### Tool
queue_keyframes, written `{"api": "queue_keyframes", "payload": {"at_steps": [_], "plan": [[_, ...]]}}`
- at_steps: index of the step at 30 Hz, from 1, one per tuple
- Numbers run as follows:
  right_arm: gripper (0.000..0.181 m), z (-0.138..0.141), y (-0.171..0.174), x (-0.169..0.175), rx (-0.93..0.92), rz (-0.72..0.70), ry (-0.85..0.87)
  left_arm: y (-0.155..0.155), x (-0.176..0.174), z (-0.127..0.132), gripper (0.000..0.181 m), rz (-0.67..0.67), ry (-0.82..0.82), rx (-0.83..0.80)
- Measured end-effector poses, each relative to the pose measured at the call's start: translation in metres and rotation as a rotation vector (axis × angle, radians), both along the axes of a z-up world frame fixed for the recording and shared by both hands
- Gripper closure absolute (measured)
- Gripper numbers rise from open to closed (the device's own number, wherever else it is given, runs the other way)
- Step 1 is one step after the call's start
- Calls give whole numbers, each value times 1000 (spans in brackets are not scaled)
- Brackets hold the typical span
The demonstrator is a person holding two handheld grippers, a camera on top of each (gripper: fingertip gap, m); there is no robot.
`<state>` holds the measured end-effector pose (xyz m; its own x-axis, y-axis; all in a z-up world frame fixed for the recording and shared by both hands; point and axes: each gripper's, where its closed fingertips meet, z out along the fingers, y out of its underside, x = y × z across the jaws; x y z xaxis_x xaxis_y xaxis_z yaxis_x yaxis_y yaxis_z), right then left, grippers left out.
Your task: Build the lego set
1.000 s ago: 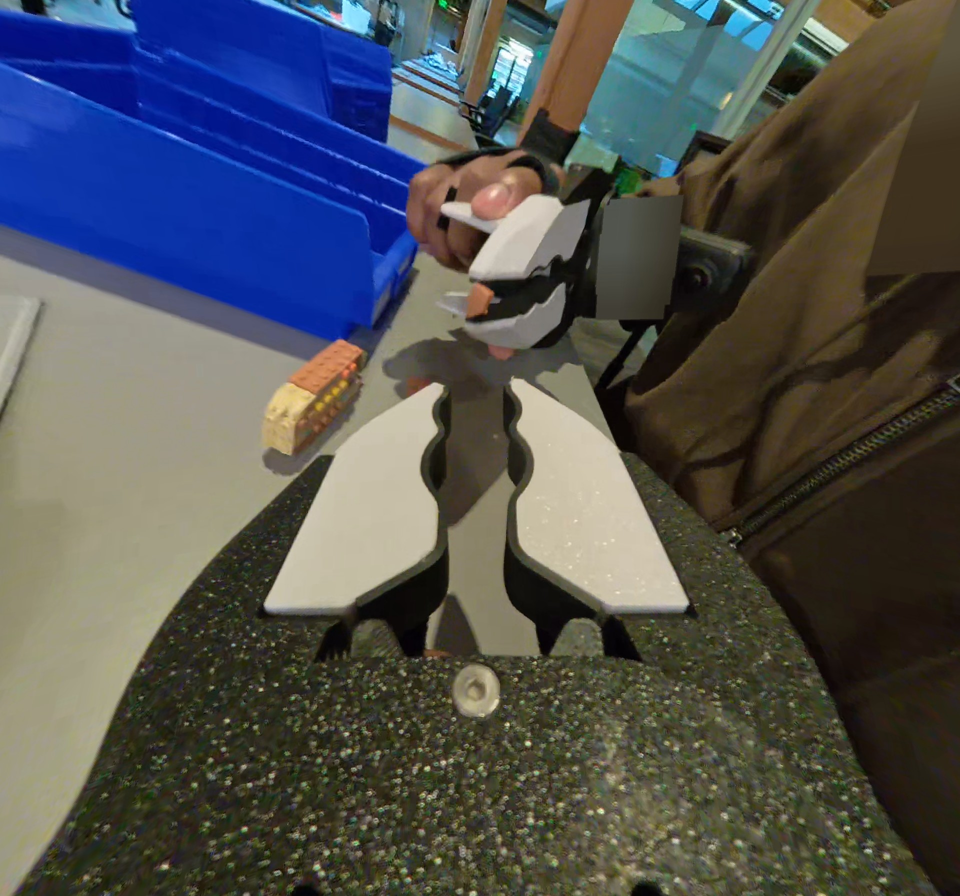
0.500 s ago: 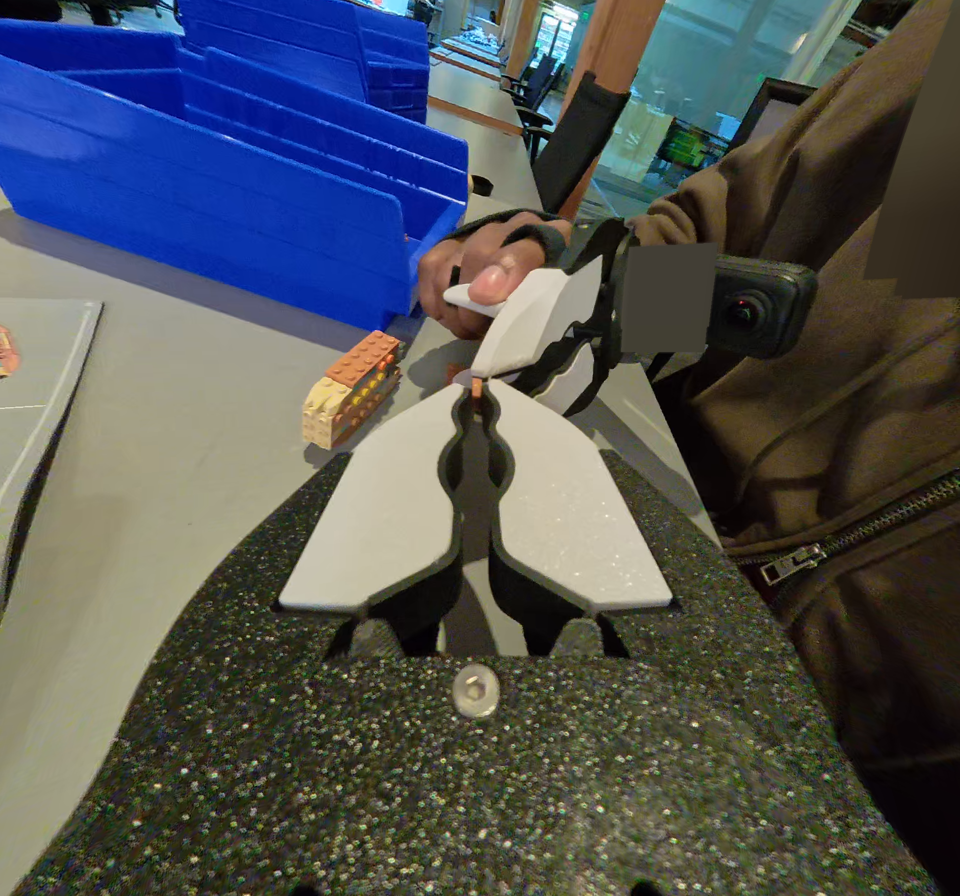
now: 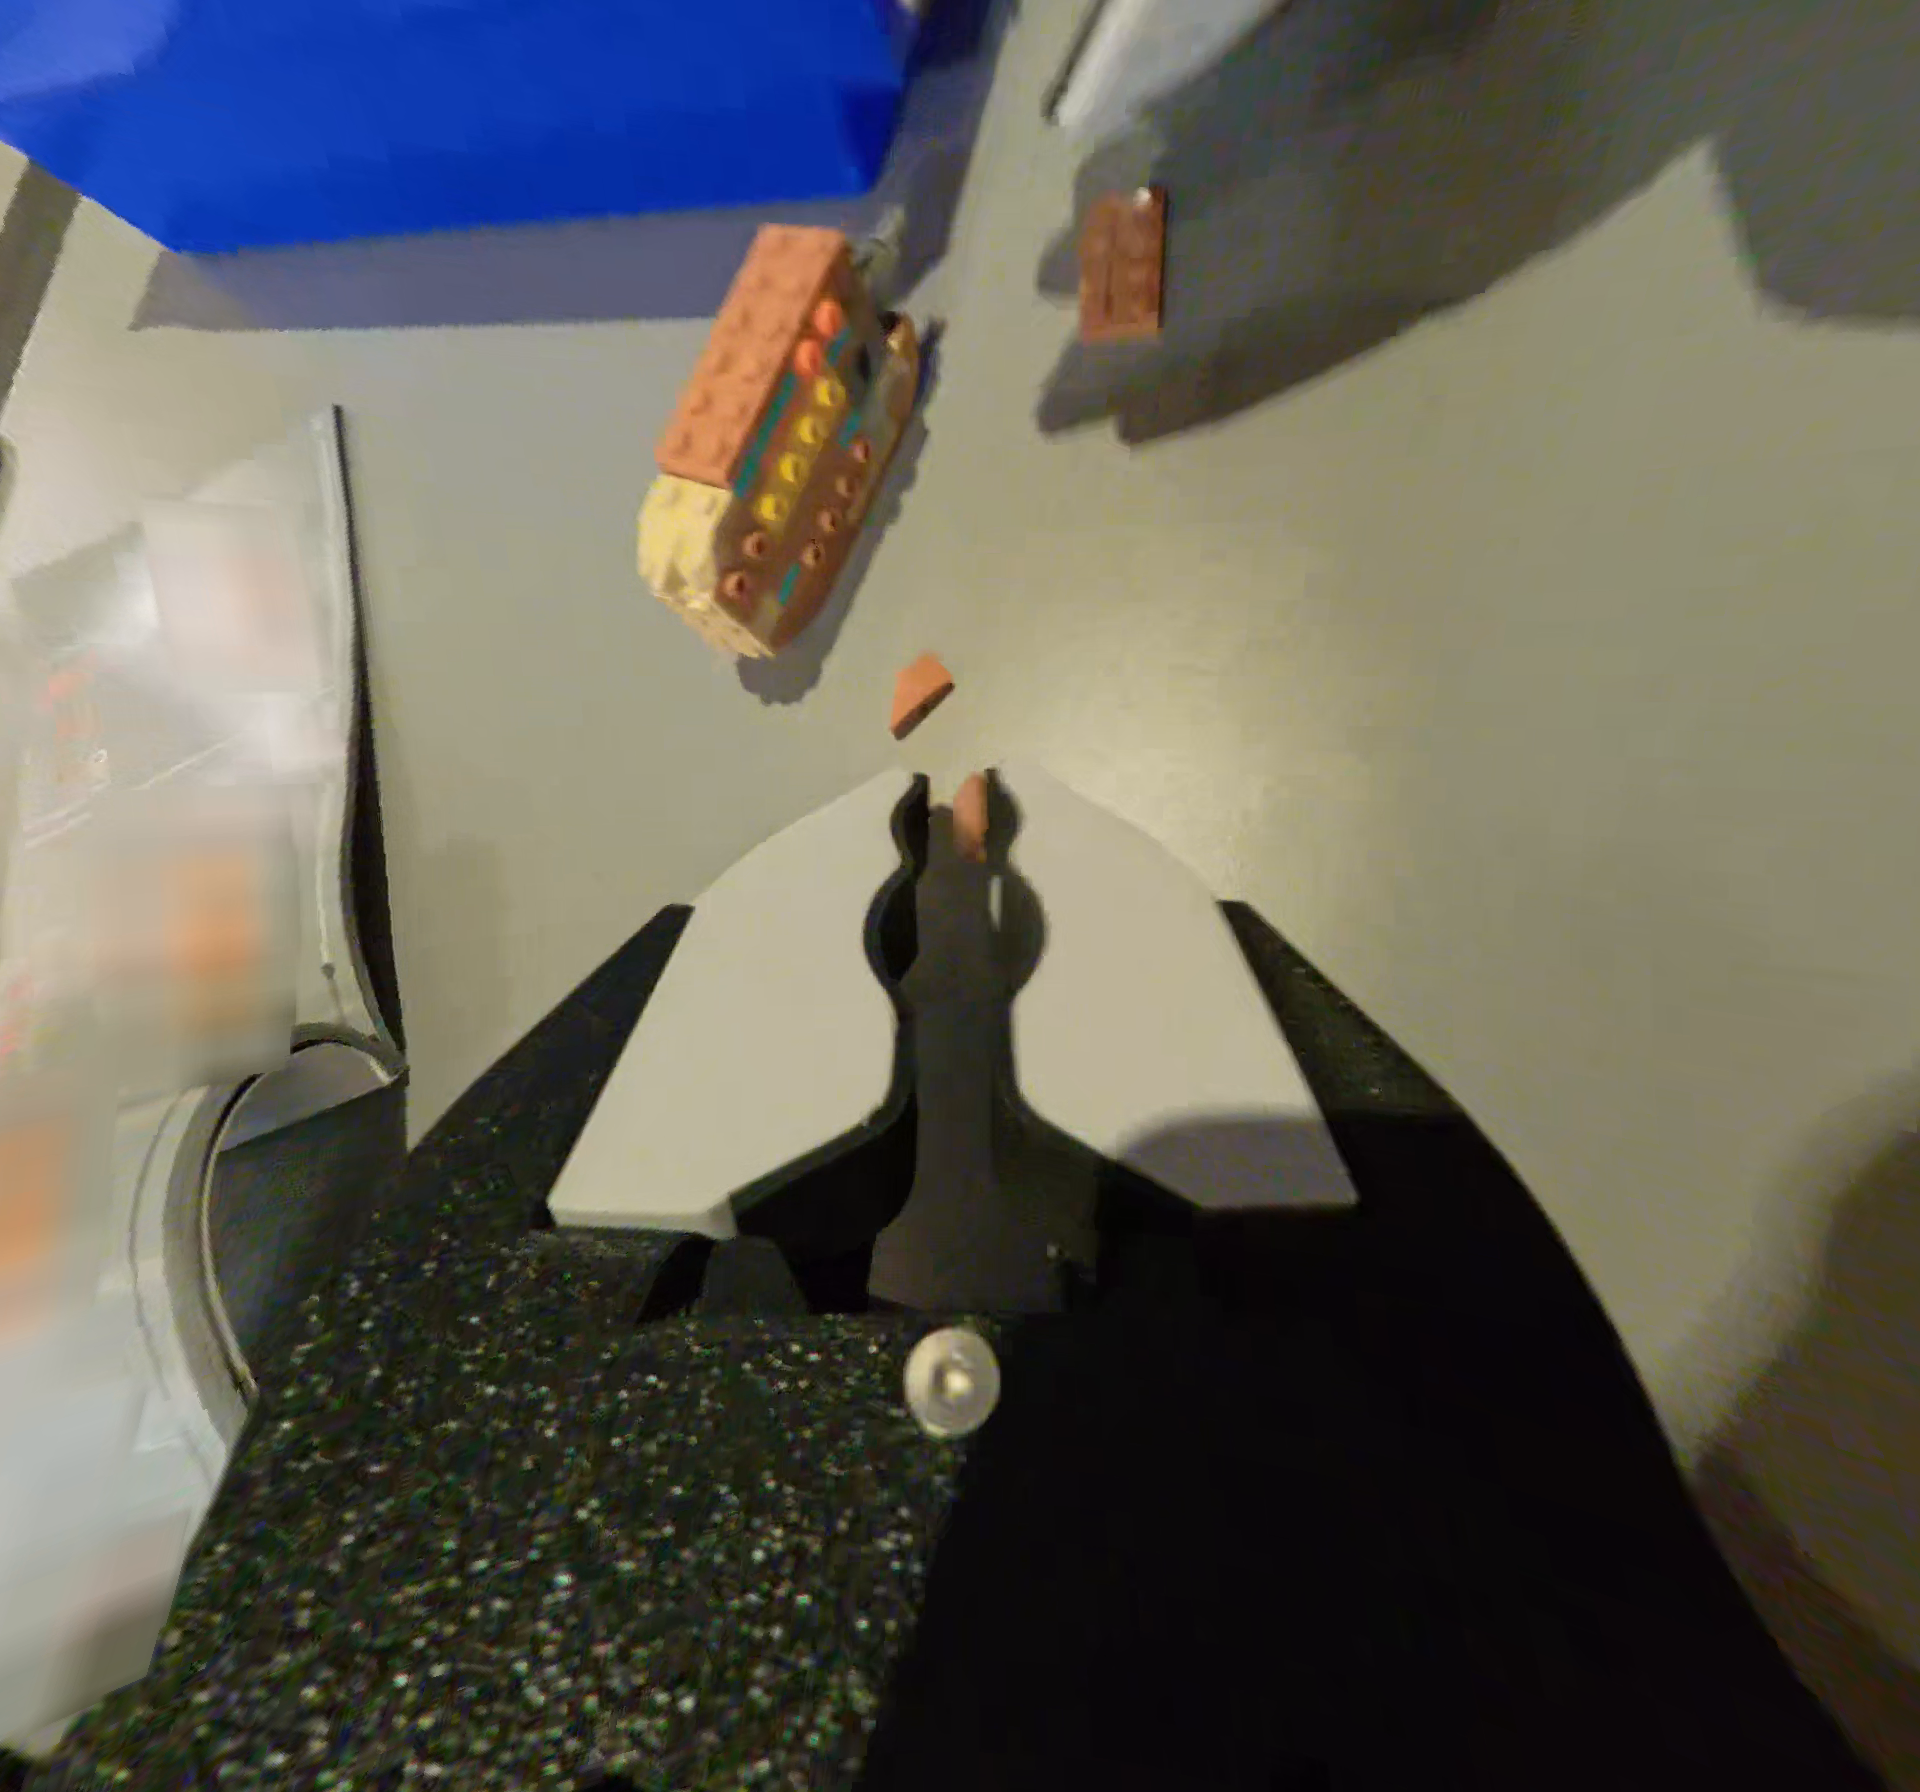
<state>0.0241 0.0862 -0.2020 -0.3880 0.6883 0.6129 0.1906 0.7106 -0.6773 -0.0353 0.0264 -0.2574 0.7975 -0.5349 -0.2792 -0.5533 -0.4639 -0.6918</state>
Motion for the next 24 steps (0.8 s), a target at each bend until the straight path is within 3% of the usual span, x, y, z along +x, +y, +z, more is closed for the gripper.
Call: {"api": "queue_keyframes", "payload": {"at_steps": [5,12,24], "plan": [[160,-16,22,21,-108,-80,-134,5,7,1,159,-3,21,5],[156,-31,22,34,-242,-43,-289,0,-5,25,154,58,-138,78],[150,-55,20,27,-136,30,-407,0,-15,31,150,74,-271,82]]}}
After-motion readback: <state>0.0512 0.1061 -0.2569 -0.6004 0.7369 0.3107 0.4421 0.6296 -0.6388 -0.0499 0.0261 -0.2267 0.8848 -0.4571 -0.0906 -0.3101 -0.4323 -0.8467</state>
